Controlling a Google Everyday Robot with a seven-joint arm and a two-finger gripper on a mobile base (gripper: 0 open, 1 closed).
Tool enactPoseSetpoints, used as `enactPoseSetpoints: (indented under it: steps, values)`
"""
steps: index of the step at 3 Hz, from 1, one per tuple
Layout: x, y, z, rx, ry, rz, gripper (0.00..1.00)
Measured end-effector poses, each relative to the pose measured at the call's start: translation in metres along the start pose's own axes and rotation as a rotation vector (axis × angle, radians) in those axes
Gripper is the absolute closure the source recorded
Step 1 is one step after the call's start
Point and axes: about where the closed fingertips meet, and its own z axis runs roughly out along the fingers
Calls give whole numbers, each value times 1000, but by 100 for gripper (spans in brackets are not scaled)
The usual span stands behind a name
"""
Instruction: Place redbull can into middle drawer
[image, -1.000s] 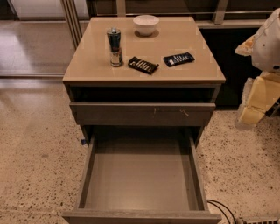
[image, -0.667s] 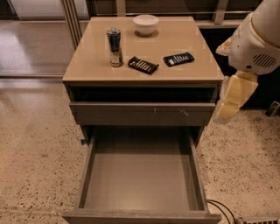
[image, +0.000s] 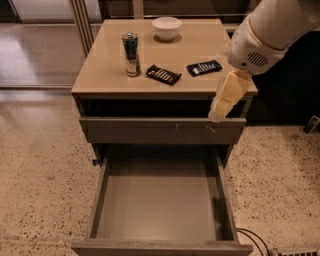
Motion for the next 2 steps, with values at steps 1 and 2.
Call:
enactPoseSetpoints:
  steps: [1, 2]
  values:
    - [-16, -27, 17, 31, -38, 72, 0]
    - [-32, -55, 32, 53, -79, 127, 0]
